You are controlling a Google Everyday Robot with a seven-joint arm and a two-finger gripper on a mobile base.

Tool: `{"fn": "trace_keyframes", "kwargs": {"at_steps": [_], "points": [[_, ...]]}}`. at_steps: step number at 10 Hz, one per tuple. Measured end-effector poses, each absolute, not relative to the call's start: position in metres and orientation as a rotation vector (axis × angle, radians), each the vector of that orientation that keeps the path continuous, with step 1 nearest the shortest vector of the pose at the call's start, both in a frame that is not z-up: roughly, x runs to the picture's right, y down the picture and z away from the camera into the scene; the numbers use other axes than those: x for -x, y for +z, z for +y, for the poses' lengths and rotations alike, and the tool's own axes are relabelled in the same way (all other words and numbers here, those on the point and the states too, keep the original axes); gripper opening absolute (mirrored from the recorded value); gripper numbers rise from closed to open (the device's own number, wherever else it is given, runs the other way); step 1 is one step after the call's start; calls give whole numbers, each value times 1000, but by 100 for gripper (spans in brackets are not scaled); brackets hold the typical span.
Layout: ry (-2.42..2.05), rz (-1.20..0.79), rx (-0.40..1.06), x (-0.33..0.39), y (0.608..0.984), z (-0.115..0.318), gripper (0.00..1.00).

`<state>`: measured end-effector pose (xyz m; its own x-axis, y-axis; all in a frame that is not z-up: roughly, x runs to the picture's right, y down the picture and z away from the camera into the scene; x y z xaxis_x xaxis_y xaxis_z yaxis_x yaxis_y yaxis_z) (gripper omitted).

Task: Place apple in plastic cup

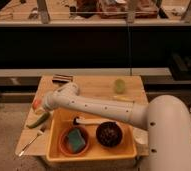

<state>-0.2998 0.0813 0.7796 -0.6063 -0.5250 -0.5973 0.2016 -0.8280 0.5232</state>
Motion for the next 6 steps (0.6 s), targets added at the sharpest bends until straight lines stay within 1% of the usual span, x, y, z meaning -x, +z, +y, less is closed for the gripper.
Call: {"fn": "trace_keyframes", "kwargs": {"at_steps": [2, 3, 5, 6], "points": [[-2373, -558, -1192, 278, 743, 85, 49], [-2347, -541, -1222, 261, 733, 81, 49], [-2327, -511, -1221, 230, 730, 78, 49], [-2336, -489, -1193, 215, 734, 81, 49]]}}
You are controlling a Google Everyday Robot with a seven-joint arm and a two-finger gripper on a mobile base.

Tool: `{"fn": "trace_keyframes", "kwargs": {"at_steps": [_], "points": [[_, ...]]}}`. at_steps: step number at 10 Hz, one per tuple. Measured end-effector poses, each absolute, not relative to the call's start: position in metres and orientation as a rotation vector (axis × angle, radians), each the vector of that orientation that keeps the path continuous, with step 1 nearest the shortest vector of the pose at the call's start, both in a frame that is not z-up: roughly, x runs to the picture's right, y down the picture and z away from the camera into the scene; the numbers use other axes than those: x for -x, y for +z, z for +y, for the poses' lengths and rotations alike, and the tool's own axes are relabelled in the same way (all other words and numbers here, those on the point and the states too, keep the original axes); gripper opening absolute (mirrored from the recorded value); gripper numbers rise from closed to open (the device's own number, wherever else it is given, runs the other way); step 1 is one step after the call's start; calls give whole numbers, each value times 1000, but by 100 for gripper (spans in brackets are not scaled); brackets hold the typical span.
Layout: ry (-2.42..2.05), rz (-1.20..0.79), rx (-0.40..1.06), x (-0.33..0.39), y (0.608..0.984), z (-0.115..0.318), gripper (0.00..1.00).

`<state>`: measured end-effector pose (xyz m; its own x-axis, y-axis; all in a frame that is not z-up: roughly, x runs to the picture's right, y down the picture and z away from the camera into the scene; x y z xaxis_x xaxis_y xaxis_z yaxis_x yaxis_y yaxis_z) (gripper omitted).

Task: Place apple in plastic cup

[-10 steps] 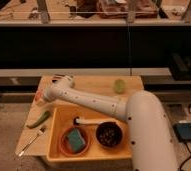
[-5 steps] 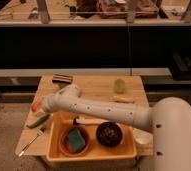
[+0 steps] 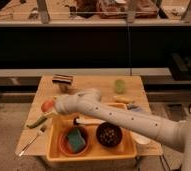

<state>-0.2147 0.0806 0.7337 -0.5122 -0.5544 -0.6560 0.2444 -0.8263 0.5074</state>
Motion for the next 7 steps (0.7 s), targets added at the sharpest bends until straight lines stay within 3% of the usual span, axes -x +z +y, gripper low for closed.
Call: {"fn": "trace_keyframes", "kwargs": {"at_steps": [4, 7], "points": [[-2326, -405, -1041, 159, 756, 91, 49], [-2212, -354, -1009, 117, 767, 91, 49]]}}
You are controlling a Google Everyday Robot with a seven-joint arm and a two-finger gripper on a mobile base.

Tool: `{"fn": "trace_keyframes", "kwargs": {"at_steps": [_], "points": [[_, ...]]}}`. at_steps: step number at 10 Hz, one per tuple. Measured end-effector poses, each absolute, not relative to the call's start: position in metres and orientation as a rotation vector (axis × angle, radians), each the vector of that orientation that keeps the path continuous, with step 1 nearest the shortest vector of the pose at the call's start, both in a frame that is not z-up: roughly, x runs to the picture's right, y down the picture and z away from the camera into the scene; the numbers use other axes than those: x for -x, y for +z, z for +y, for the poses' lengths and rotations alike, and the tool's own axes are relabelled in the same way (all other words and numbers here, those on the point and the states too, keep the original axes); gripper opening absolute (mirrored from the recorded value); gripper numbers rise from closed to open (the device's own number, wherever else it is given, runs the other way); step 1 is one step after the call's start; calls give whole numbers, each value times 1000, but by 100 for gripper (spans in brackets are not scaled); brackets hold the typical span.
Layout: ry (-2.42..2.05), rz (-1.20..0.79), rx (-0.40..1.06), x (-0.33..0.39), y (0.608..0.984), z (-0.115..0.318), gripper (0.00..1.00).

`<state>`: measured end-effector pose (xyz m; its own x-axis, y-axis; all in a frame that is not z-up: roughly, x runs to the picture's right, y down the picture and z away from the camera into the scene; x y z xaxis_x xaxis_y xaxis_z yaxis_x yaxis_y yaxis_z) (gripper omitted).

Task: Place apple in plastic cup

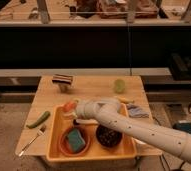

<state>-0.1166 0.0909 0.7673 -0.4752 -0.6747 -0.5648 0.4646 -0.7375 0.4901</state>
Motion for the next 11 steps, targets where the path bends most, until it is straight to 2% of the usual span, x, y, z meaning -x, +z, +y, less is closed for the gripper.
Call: {"fn": "trace_keyframes", "kwargs": {"at_steps": [4, 11], "points": [[-2131, -272, -932, 62, 775, 89, 49], [-1944, 2, -777, -59, 757, 71, 49]]}}
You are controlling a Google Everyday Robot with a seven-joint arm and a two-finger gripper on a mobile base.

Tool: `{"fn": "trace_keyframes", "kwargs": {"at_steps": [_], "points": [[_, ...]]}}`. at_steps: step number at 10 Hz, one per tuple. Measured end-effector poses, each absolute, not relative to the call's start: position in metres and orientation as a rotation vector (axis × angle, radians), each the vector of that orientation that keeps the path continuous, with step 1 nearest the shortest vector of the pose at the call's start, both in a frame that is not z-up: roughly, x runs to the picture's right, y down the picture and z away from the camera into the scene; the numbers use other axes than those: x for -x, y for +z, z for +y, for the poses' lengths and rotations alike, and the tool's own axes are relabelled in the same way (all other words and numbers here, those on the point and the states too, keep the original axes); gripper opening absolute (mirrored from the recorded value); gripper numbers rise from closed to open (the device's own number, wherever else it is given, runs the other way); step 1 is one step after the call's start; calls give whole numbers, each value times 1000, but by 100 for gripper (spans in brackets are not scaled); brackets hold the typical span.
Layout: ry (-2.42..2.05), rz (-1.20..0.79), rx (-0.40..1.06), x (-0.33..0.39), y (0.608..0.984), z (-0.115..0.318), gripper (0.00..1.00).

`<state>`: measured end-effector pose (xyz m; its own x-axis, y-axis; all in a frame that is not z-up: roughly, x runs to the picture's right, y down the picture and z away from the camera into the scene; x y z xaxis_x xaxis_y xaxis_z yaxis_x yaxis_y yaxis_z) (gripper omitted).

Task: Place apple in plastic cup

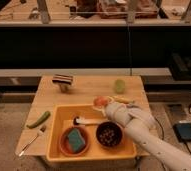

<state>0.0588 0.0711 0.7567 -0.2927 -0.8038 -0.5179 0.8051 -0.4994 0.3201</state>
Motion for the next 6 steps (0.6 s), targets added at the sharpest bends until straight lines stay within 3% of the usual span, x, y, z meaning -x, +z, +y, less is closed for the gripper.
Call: {"fn": "trace_keyframes", "kwargs": {"at_steps": [6], "points": [[-1825, 195, -616, -142, 737, 72, 49]]}}
